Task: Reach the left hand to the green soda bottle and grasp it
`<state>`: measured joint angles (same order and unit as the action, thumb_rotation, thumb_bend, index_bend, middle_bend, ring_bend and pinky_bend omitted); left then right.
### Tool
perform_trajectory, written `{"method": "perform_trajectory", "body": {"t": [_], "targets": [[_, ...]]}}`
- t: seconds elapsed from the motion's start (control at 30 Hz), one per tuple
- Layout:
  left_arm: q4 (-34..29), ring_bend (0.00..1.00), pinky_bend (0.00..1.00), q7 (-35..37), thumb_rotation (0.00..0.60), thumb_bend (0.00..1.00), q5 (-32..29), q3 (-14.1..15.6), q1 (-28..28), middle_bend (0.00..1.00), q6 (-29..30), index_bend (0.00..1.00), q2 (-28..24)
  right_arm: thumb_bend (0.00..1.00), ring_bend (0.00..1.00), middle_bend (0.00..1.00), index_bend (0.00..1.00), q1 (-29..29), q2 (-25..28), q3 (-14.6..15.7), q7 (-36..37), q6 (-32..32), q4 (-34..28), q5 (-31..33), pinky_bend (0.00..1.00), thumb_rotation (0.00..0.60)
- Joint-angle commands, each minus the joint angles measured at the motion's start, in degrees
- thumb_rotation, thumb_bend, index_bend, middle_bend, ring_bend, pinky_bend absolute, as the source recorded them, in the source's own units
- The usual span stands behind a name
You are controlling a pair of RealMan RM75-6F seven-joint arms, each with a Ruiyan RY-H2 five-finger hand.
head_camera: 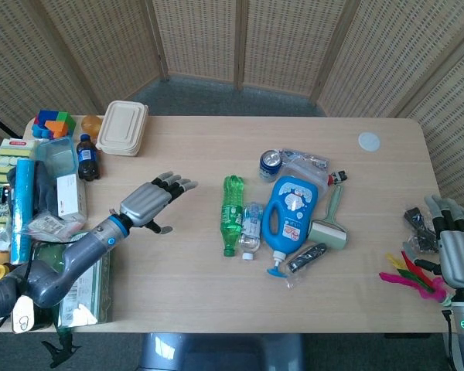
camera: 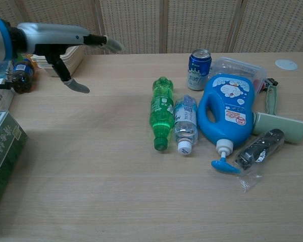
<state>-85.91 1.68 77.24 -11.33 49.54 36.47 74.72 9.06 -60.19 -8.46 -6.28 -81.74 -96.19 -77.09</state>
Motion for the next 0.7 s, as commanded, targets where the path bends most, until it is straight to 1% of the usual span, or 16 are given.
{"method": "perform_trajectory", "body": {"t": [0.03, 0.17, 0.37, 0.7], "targets": [[4.5, 0.0, 0.0, -0.2, 0.589, 0.28, -0.2, 0.0, 3.7, 0.07, -3.1, 0.0, 4.2, 0.32, 0.0, 0.0, 0.0, -0.1, 0.2, -0.1, 0.0, -0.1, -0.1, 0.1, 0.0, 0.417], [9.3, 0.0, 0.0, -1.3, 0.588, 0.28, -0.5, 0.2, 6.9, 0.07, -5.3, 0.0, 8.5, 0.32, 0.0, 0.0, 0.0, -0.2, 0.5, -0.2, 0.2, -0.2, -0.3, 0.2, 0.0, 0.419], [16.3, 0.0, 0.0, -3.3, 0.589, 0.28, -0.9, 0.6, 10.7, 0.05, -6.8, 0.0, 14.4, 0.32, 0.0, 0.0, 0.0, -0.3, 0.9, -0.5, 0.5, -0.2, -0.4, 0.4, 0.0, 0.418], [27.4, 0.0, 0.0, -3.6, 0.589, 0.28, -1.1, 0.6, 15.2, 0.0, -7.8, 0.0, 23.4, 0.32, 0.0, 0.0, 0.0, -0.7, 1.5, -0.7, 0.8, -0.6, -0.7, 0.8, 0.0, 0.417]]}}
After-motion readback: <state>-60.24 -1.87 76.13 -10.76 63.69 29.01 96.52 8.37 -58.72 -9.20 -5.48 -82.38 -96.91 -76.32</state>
